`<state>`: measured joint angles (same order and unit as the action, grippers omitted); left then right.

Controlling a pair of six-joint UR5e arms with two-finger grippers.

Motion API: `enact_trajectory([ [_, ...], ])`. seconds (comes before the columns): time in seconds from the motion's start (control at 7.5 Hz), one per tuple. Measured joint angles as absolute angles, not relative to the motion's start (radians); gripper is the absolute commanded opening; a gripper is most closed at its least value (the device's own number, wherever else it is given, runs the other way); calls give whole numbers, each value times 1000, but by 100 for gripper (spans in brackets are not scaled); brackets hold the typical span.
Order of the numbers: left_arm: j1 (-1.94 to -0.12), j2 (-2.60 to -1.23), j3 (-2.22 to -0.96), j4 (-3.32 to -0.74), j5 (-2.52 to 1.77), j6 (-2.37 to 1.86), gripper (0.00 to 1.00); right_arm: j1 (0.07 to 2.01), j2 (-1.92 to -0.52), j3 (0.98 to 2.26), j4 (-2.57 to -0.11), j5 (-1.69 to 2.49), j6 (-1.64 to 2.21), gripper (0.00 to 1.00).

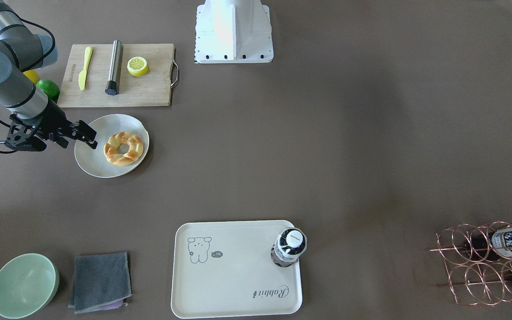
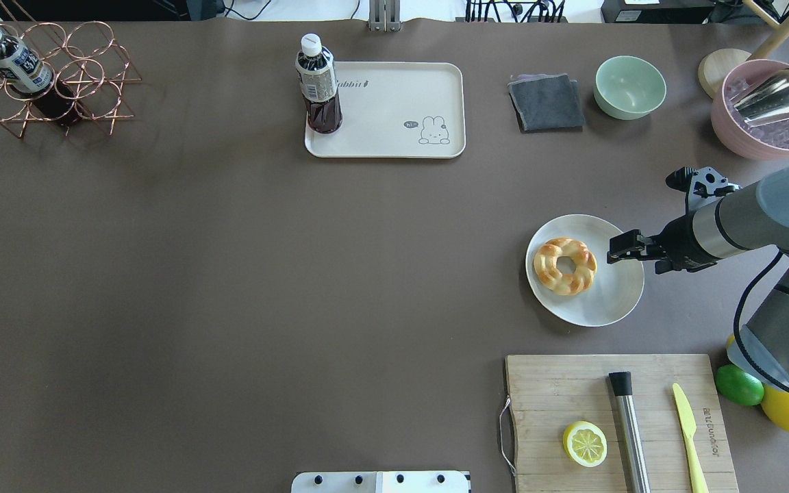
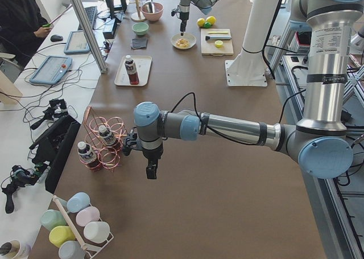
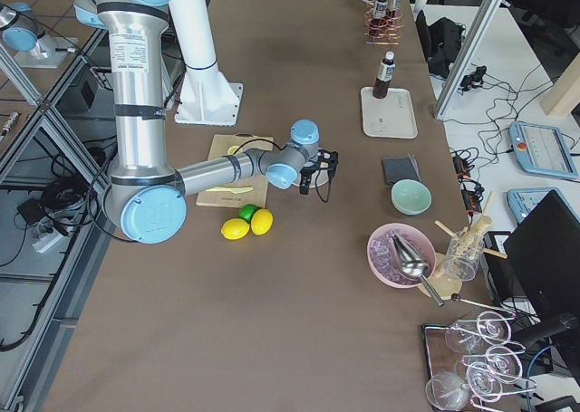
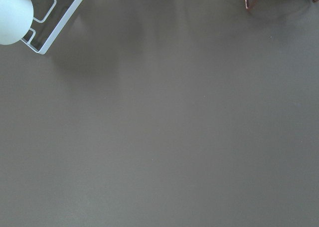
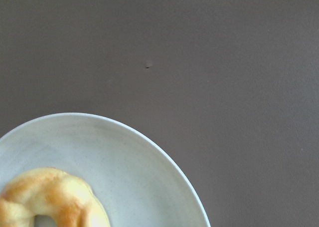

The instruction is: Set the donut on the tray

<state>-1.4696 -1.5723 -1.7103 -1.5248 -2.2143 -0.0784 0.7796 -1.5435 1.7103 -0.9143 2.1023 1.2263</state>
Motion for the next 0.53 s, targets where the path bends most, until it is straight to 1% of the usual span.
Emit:
enact_trajectory([
  [0.27, -1470, -1572, -1709, -1525, -2214, -77, 98, 777, -1547, 1709, -914, 2100, 1228, 30],
  [0.4, -1470, -1572, -1709, -1525, -2214, -77, 98, 777, -1549, 1708, -914, 2096, 1228, 18],
  [0.53, -1470, -1571, -1709, -1525, -2214, -77, 98, 776, -1552, 1707, -914, 2092, 1228, 0],
])
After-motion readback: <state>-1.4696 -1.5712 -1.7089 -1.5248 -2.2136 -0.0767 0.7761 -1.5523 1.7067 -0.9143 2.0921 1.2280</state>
